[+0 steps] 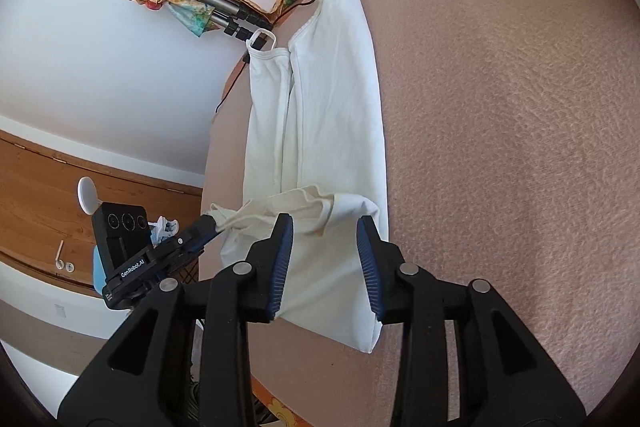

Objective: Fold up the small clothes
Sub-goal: 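Withdraw both open grippers from the folded hem, then close both grippers on the folded bottom edge of the camisole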

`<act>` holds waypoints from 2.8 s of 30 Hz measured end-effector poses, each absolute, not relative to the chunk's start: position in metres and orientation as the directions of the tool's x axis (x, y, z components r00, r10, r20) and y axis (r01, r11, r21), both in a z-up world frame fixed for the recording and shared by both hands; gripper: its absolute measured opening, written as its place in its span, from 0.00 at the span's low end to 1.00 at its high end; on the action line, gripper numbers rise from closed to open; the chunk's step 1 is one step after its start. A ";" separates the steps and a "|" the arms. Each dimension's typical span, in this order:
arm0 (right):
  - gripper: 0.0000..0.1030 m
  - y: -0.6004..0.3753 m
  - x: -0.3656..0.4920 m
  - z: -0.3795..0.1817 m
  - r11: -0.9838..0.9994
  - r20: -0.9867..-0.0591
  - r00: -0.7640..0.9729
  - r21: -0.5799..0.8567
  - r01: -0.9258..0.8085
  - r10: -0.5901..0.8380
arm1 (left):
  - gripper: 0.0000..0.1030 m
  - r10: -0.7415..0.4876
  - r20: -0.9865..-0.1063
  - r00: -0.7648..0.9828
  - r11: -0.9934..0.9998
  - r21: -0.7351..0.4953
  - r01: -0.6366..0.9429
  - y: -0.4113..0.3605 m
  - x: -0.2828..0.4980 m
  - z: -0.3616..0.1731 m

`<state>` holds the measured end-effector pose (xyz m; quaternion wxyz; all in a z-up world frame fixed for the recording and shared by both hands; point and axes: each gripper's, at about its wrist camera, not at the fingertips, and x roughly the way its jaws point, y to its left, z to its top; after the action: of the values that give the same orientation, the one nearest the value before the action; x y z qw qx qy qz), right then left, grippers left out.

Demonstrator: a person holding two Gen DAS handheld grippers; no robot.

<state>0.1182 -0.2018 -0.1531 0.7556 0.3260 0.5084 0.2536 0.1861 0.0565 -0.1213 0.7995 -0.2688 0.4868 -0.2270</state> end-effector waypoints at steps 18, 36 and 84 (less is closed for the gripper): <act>0.34 -0.172 0.069 -0.144 0.849 -0.781 0.335 0.469 -0.242 0.527 | 0.22 -0.374 -0.817 0.440 0.927 -0.345 0.147 0.036 0.163 -0.146; 0.34 -0.161 0.063 -0.136 0.871 -0.810 0.341 0.385 -0.305 0.477 | 0.23 -0.282 -0.803 0.525 0.957 -0.271 0.101 0.038 0.187 -0.147; 0.09 -0.167 0.040 -0.106 0.879 -0.782 0.420 0.334 -0.340 0.460 | 0.02 -0.425 -0.743 0.517 0.905 -0.363 0.222 0.054 0.118 -0.110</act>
<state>0.0404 -0.1671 -0.1059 0.8404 0.0618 0.4830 0.2380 0.1176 0.0536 -0.1097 0.8638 -0.1119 0.4541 -0.1872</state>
